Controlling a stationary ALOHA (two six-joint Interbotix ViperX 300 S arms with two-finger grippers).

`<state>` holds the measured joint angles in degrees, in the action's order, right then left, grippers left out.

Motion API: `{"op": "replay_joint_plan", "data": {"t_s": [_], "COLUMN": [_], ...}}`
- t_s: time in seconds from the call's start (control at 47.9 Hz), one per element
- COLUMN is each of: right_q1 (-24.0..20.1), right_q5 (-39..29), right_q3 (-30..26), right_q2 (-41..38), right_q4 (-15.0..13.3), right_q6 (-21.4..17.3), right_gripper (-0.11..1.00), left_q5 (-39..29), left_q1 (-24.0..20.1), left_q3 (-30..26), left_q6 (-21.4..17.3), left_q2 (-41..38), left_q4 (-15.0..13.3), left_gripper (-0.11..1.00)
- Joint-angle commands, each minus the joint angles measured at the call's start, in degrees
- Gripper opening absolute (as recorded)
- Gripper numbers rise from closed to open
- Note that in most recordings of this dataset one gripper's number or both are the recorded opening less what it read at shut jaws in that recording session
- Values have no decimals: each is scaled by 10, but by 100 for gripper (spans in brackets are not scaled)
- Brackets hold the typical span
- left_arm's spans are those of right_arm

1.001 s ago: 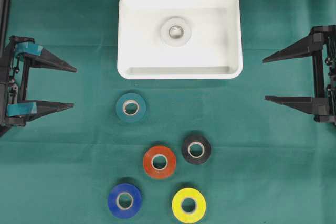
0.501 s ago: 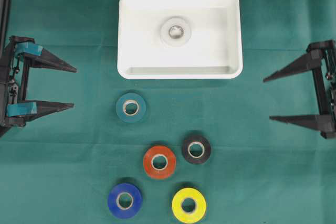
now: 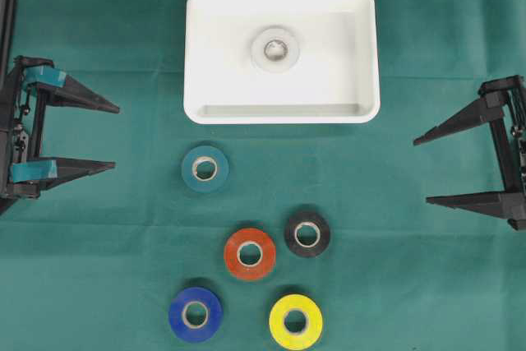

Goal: Pick up the tape from a random location and place it into the white case.

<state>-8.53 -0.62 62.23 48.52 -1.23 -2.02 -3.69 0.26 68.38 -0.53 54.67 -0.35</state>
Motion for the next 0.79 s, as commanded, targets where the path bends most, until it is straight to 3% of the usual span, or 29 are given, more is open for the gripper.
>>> {"op": "replay_joint_plan", "data": {"t_s": [0.0,0.563,0.772], "right_q1": [-2,-19,-21], "right_q5": [12,24,28], "right_q3": [-21,-110,-117], "right_q2": [-9,-160,-170], "right_q4": [3,-1,-2], "right_q6": [-1,2,4], "right_gripper": [90,90,90], "left_q5": [4,3,1], "left_q1": [1,1,1], "left_q3": [-8,-8,-8], "left_q6": [1,1,1], "left_q2": [-3,-7,-7], "left_q4": [-1,-1,-1], "left_gripper": [96,96,96]}}
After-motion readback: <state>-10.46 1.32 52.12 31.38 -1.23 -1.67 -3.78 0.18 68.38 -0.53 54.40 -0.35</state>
